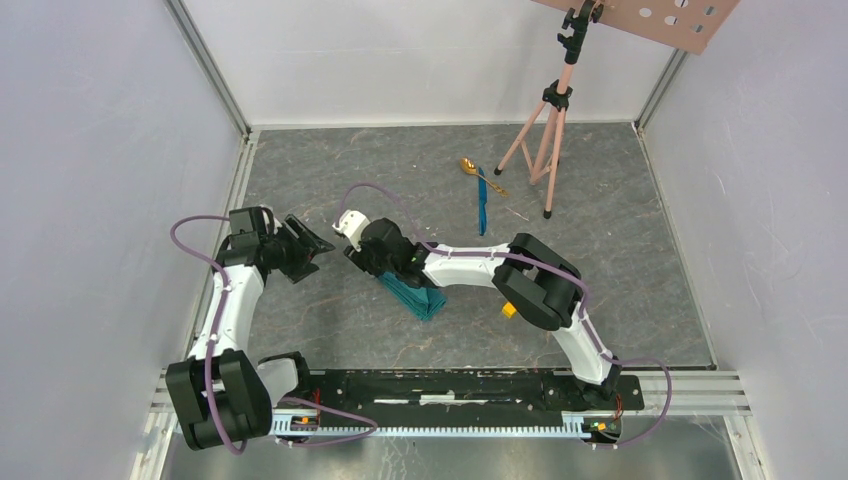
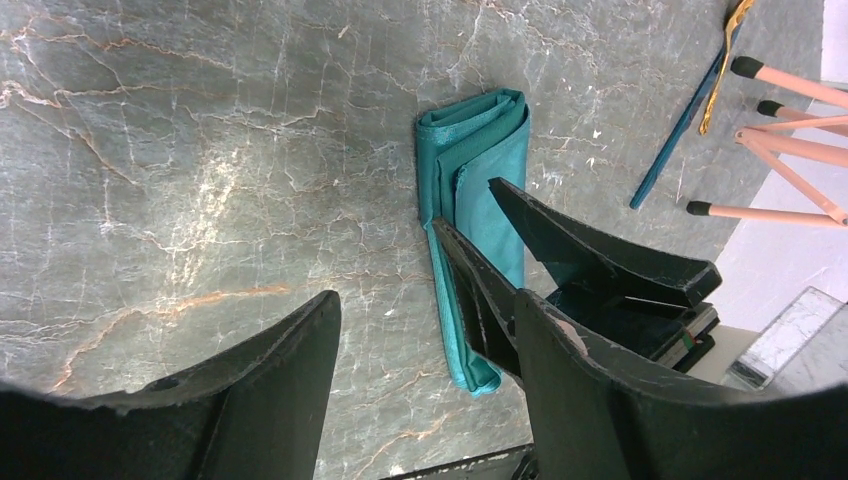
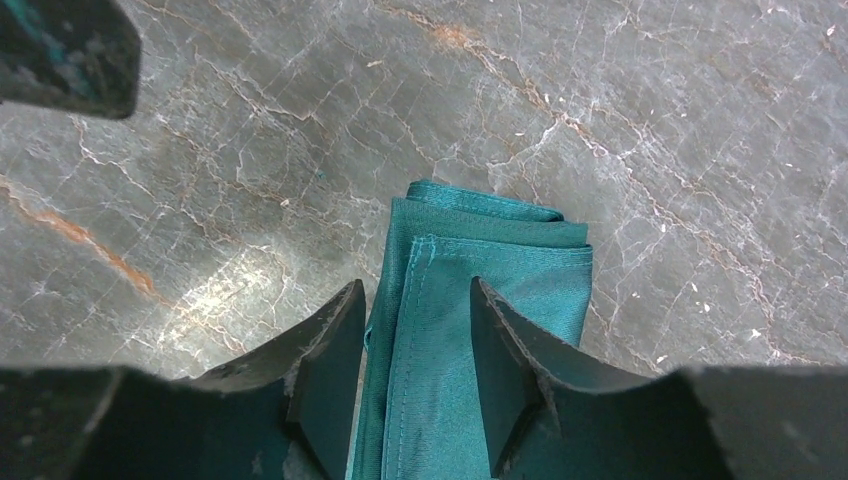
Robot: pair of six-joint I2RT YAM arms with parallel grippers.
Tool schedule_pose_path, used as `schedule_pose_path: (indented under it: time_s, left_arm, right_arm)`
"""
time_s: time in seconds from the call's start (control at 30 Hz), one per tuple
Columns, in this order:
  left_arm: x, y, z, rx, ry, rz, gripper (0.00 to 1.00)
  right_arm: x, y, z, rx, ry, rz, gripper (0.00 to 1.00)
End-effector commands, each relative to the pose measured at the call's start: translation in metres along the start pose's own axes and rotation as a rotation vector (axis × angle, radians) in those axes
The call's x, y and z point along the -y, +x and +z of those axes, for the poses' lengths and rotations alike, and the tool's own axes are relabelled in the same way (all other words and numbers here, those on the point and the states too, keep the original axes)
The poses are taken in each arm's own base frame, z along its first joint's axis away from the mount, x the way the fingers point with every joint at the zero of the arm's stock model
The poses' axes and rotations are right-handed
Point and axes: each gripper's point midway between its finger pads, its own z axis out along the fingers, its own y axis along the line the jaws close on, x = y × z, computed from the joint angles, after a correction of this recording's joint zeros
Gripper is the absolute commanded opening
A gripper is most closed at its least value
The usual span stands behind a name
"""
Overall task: Fold the napkin into a case and place the utensils inside
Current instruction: Stuff the top corner of the smaller-rectangle-folded napkin into the folded napkin.
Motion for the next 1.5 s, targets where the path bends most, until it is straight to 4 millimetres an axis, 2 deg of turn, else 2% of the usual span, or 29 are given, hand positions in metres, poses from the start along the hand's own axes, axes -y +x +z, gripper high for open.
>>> schedule_pose_path:
  time_s: [0.0,0.2,0.43,0.67,0.93,1.17,1.27,1.33,1.43,1.47]
  left_arm:
    - [0.008,-0.005,-0.005,0.029,0.051,0.073,0.72]
    - [0.007,-0.004,-0.005,0.03,0.051,0.077,0.72]
    - [0.007,-0.004,-0.006,0.031,0.051,0.077,0.72]
    - [0.005,-0.002,-0.005,0.028,0.05,0.079,0.72]
    - [0.005,0.002,-0.003,0.008,0.06,0.078,0.72]
    - [0.006,0.014,0.011,-0.036,0.099,0.054,0.74]
    - [0.004,0.02,0.021,-0.031,0.083,0.063,0.72]
    - [0.005,0.024,0.029,-0.013,0.06,0.089,0.7]
    - [0.005,0.024,0.038,0.057,0.022,0.112,0.58]
    - [0.012,0.029,0.041,0.067,0.036,0.143,0.56]
  right_arm:
    - [0.0,-0.015,0.006,0.033,0.012,0.003,0.5]
    - [0.001,-0.013,0.009,0.031,0.025,0.002,0.5]
    - [0.002,-0.011,0.011,0.025,0.035,0.001,0.42]
    - [0.004,-0.015,0.009,0.041,0.039,0.005,0.28]
    - [0.004,-0.021,0.005,0.051,0.04,0.02,0.0]
    - [0.011,-0.034,-0.019,0.082,0.04,0.082,0.0]
    - [0.017,-0.03,-0.025,0.076,0.036,0.113,0.0]
    - [0.021,-0.025,-0.028,0.067,0.036,0.137,0.0]
    - [0.026,-0.019,-0.032,0.067,0.022,0.176,0.0]
    - [0.028,-0.017,-0.034,0.067,0.016,0.189,0.0]
